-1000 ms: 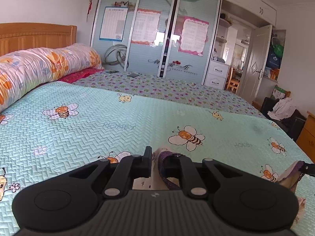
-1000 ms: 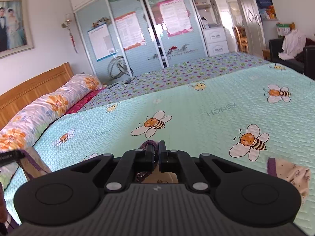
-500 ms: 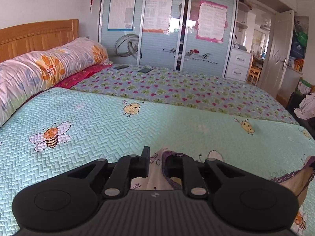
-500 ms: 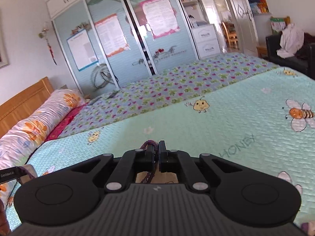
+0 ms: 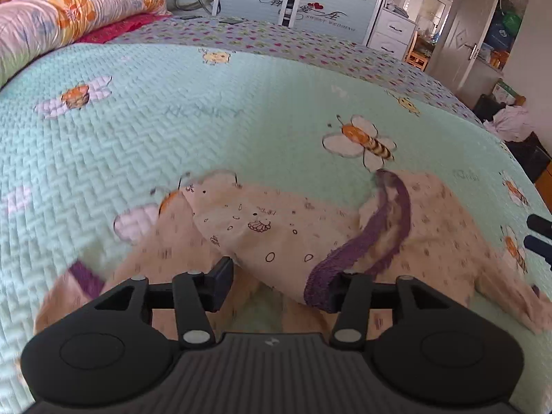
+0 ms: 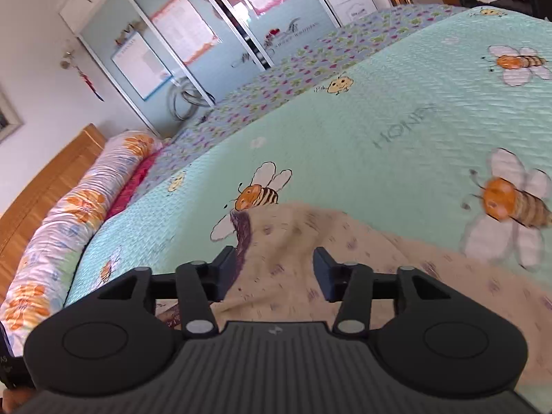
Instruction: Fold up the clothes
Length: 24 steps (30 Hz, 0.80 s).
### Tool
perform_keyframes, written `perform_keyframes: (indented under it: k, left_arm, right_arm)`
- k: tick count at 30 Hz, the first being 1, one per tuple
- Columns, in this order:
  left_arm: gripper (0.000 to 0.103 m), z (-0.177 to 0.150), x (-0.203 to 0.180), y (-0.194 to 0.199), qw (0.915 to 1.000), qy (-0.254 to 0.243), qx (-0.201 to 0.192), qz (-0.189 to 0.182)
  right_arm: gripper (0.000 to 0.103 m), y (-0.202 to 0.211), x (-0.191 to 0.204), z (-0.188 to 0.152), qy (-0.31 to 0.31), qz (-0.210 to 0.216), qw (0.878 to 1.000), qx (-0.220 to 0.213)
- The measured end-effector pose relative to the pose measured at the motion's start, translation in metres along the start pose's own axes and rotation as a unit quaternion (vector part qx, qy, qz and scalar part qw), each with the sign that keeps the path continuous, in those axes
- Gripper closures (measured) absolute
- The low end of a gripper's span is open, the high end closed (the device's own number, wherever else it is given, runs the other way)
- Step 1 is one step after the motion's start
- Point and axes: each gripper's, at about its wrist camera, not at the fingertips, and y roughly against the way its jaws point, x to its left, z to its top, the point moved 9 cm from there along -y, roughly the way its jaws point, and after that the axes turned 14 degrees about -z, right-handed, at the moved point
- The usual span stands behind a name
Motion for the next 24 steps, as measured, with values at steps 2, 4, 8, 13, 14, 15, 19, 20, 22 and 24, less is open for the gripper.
perform_keyframes:
  k: [2,4,8,13,14,15,19,20,22,24]
  left_arm:
    - [0.05,-0.03,-0.001,0.013,0.9998,0.017,0.005,-0.006]
    - [0.05,-0.043,-0.004,0.026,0.9992,0.036,-0.008,-0.017]
    - [0.048,-0.059,-0.011,0.046,0.9974,0.058,-0.026,-0.035]
    - [0.048,-0.039,-0.028,0.056,0.9976,0.032,-0.045,-0.042]
    - [0.048,-0.027,-0.031,0.059,0.9973,0.022,-0.057,-0.041]
    - [0.048,-0.013,-0.036,0.061,0.9967,0.012,-0.071,-0.039]
    - [0.045,0.03,-0.038,0.083,0.9925,-0.001,-0.122,-0.004]
    - [0.044,0.029,-0.037,0.086,0.9927,-0.001,-0.121,0.001]
    - [0.043,0.014,-0.033,0.09,0.9945,0.0,-0.105,0.006]
    - [0.042,-0.022,-0.028,0.085,0.9978,0.015,-0.065,-0.001]
  right_arm:
    - [0.046,0.022,-0.022,-0.017,-0.025,0.001,1.0,0.008]
    - [0.046,0.034,-0.019,-0.043,0.003,0.01,0.999,0.039]
    - [0.045,0.061,-0.005,-0.093,0.079,0.014,0.995,0.058]
    - [0.045,0.067,-0.003,-0.12,0.061,0.028,0.993,0.097]
    - [0.045,0.069,0.0,-0.12,0.063,0.03,0.993,0.094]
    - [0.045,0.071,0.003,-0.12,0.065,0.032,0.993,0.092]
    - [0.045,0.079,0.008,-0.12,0.073,0.041,0.992,0.091]
    - [0.045,0.081,0.009,-0.119,0.075,0.044,0.992,0.091]
    - [0.044,0.082,0.011,-0.122,0.08,0.048,0.991,0.098]
    - [0.044,0.079,0.009,-0.131,0.085,0.05,0.989,0.115]
